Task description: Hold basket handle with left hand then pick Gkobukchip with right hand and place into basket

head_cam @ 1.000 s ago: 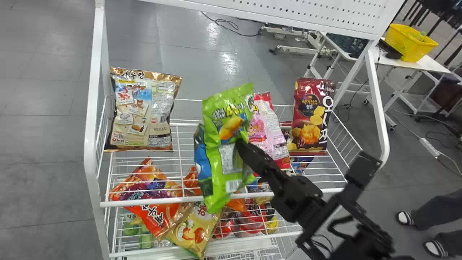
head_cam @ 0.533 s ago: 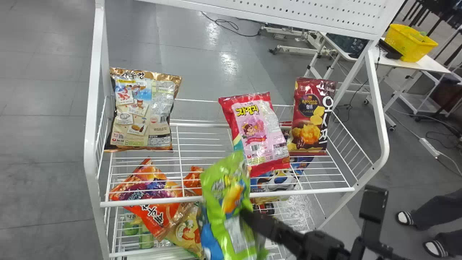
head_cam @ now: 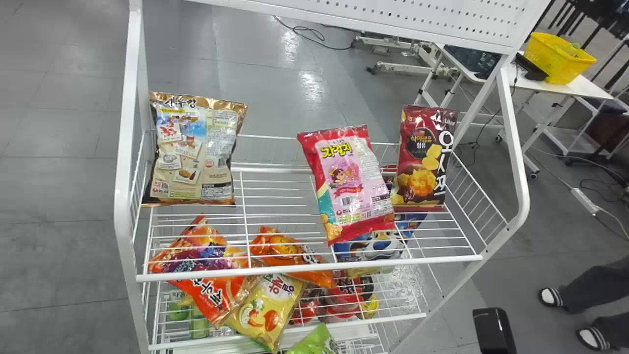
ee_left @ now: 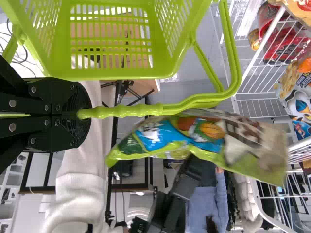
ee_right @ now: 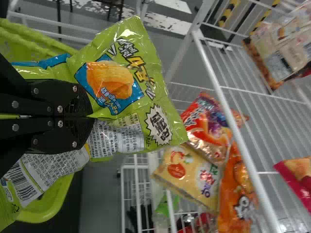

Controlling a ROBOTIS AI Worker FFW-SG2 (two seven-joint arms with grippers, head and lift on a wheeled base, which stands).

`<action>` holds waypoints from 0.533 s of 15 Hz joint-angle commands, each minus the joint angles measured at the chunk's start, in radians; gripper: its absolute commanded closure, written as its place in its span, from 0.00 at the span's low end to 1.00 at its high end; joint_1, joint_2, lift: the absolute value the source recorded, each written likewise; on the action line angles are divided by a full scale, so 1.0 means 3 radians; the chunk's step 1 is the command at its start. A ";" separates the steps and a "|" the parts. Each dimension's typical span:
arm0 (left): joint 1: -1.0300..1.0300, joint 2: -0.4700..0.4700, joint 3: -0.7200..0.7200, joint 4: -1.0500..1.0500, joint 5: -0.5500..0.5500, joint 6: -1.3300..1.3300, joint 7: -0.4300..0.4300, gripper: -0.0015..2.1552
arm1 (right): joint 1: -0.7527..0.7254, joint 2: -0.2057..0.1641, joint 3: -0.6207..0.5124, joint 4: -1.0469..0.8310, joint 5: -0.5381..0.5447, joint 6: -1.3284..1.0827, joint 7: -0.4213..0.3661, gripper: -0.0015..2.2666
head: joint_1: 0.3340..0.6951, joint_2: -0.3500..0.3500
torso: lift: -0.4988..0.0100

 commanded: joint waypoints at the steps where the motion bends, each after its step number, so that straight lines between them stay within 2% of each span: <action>1: 0.0002 -0.0009 -0.0005 -0.0007 -0.0013 0.0004 0.0007 0.91 | 0.0043 -0.0088 -0.0021 0.0009 0.0017 0.0065 -0.0098 0.73 | 1.00 0.00 | 0.92; 5: 0.0023 -0.0009 -0.0020 -0.0074 -0.0018 0.0004 0.0028 0.91 | 0.0054 -0.0277 0.0153 0.0004 0.0104 0.0065 -0.0348 0.73 | 1.00 0.00 | 0.92; 8: 0.0048 -0.0009 -0.0030 -0.0161 -0.0018 0.0004 0.0028 0.91 | 0.0054 -0.0349 0.0470 0.0004 0.0216 0.0065 -0.0440 0.73 | 1.00 0.00 | 0.92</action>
